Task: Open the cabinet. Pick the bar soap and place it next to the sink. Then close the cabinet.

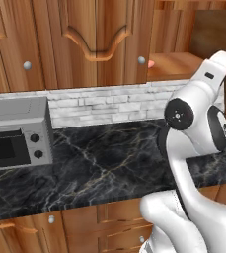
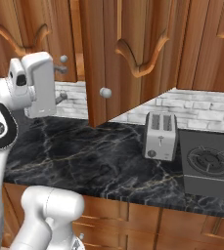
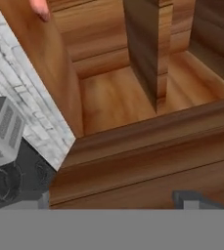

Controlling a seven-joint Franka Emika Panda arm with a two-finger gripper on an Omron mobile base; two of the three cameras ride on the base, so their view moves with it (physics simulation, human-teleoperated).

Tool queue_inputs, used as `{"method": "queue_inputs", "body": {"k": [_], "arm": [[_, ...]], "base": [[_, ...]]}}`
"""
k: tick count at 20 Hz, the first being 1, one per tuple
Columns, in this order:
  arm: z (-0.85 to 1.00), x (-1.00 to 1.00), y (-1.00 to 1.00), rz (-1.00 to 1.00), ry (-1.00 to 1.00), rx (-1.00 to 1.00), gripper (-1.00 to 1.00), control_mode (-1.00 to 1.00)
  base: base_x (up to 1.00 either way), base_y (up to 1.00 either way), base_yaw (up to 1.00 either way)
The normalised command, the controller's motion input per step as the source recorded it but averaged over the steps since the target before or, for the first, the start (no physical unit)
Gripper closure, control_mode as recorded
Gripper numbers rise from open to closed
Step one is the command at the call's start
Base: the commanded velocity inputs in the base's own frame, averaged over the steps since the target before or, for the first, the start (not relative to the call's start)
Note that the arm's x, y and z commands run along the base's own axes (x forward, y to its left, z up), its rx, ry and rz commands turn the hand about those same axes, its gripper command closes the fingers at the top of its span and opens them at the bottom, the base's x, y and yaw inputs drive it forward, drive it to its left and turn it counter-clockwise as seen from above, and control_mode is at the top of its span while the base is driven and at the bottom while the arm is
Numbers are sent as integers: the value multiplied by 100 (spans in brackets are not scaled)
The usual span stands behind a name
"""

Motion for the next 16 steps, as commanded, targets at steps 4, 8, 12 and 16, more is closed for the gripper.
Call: {"method": "queue_inputs", "body": {"k": [4,8,12,16], "arm": [[0,25,-62,-20,1,0,-100,-100],[0,9,-55,-20,0,0,-100,-100],[0,0,-57,-19,0,0,-100,-100],[0,0,-63,-17,0,0,-100,-100]], "base": [[0,0,0],[0,0,0],[0,0,0],[0,0,0]]}}
